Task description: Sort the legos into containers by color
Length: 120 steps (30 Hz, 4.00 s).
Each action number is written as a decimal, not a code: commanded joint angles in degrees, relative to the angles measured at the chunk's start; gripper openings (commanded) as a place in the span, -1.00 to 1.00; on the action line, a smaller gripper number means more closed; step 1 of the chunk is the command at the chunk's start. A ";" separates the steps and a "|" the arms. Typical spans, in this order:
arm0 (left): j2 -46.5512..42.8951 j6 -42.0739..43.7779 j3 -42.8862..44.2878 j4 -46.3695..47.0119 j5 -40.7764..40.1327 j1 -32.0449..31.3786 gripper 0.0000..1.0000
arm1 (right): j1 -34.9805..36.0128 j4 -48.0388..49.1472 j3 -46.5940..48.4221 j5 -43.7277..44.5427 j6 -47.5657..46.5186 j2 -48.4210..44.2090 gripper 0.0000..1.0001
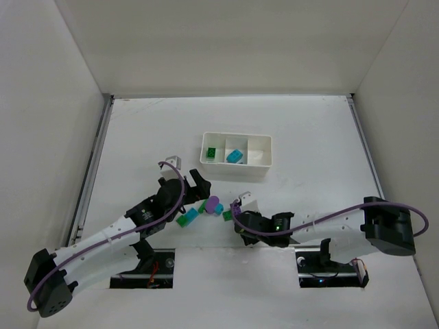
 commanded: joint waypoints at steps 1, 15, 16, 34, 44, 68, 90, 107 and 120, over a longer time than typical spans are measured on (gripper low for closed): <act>-0.24 1.21 0.19 1.73 -0.18 0.52 0.77 | 0.94 -3.68 2.42 0.95 -0.55 -1.60 -0.44; 2.31 4.28 -0.25 9.90 2.20 -5.61 -0.56 | -25.57 13.88 9.35 1.04 -16.10 -14.11 -0.48; 2.49 4.81 -0.51 10.51 1.85 -7.19 -0.56 | -27.86 14.85 10.84 0.69 -16.63 -12.62 -0.48; 6.09 2.27 -4.73 14.65 -1.58 -16.00 -0.44 | -42.21 20.39 21.94 1.21 -20.76 4.10 -0.45; 11.36 0.69 -4.20 16.23 -1.67 -15.83 -0.41 | -42.65 21.71 20.97 0.42 -20.24 7.44 -0.35; 2.84 0.42 -5.87 13.33 -0.97 -8.36 -0.36 | -19.92 18.38 1.55 -2.30 -19.11 -14.36 -0.07; 1.78 -1.34 -3.85 7.27 -0.26 -10.46 -0.35 | -8.02 19.16 1.19 5.34 -10.75 3.48 0.01; 3.54 -0.99 -0.95 10.95 1.76 -15.38 0.03 | -12.14 16.88 -0.39 3.33 -11.19 -12.51 -0.37; 6.52 -5.82 -3.50 23.44 2.63 -13.10 0.09 | -14.88 20.74 0.31 -0.28 -12.24 -14.88 -0.37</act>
